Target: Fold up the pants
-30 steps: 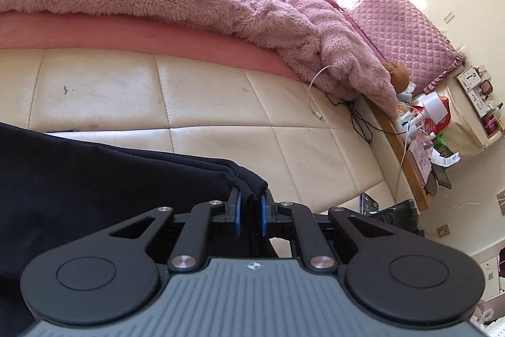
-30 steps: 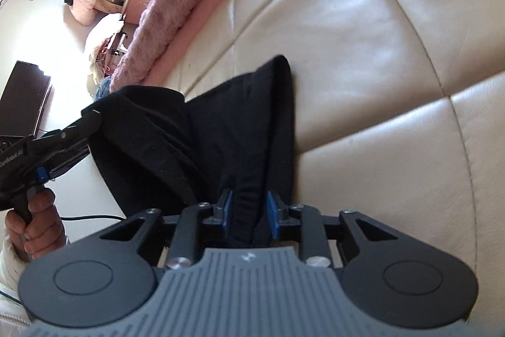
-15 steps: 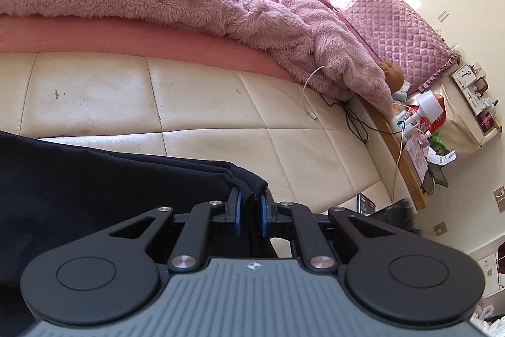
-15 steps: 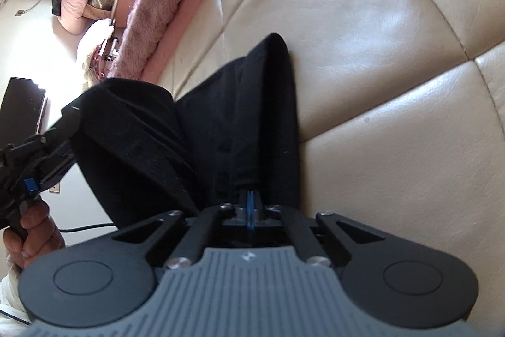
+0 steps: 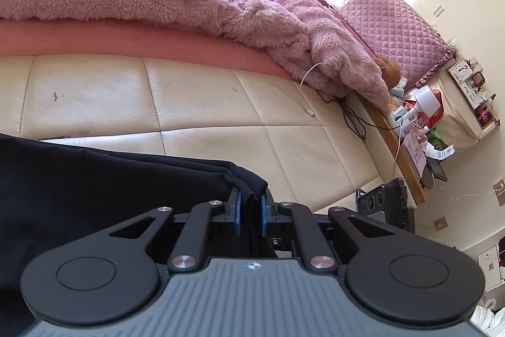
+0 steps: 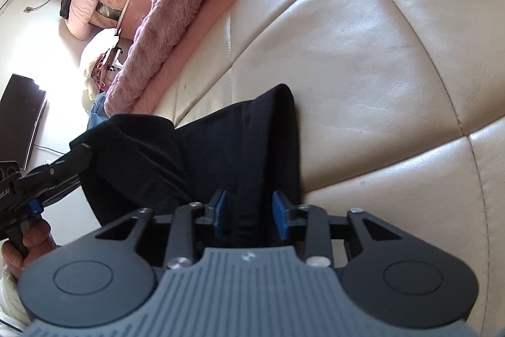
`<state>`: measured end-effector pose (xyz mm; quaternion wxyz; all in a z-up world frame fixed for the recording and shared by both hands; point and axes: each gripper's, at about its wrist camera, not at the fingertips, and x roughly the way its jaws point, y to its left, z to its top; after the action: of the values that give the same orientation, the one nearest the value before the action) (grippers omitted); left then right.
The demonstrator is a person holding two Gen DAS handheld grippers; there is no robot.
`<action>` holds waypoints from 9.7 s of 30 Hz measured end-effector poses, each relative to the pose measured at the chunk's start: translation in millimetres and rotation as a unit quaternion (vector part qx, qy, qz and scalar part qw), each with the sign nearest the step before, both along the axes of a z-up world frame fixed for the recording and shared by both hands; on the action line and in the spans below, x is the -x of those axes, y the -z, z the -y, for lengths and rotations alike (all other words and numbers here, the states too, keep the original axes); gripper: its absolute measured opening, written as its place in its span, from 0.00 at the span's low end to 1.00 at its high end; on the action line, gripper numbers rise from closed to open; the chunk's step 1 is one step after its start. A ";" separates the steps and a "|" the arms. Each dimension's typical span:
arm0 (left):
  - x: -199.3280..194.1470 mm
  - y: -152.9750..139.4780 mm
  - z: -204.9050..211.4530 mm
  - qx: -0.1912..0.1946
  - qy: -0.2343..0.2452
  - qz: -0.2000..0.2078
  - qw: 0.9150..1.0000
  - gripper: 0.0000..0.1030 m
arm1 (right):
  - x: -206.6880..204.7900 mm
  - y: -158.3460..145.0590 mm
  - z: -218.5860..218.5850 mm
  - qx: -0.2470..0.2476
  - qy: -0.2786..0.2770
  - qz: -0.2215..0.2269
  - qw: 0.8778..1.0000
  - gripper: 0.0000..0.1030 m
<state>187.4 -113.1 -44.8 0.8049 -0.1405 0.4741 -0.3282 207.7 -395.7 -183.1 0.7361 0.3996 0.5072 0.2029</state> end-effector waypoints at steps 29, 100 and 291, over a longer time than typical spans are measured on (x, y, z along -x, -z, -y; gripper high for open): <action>-45.1 63.2 86.9 -0.027 0.085 -0.066 0.994 0.28 | 22.7 -42.3 -3.5 0.178 -0.014 0.018 0.984 0.03; 18.8 85.6 -1.7 -0.134 0.093 -0.046 0.986 0.22 | -15.3 -9.8 29.0 -0.016 0.075 -0.046 0.996 0.11; -39.6 59.2 -324.0 -0.036 -0.229 0.001 0.973 0.25 | -133.4 -61.3 -235.3 0.057 -0.056 0.080 0.994 0.13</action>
<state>227.1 210.9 -104.0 0.8636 -0.2157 0.4402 -0.1182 341.1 -160.5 -121.8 0.7832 0.3106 0.4793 0.2458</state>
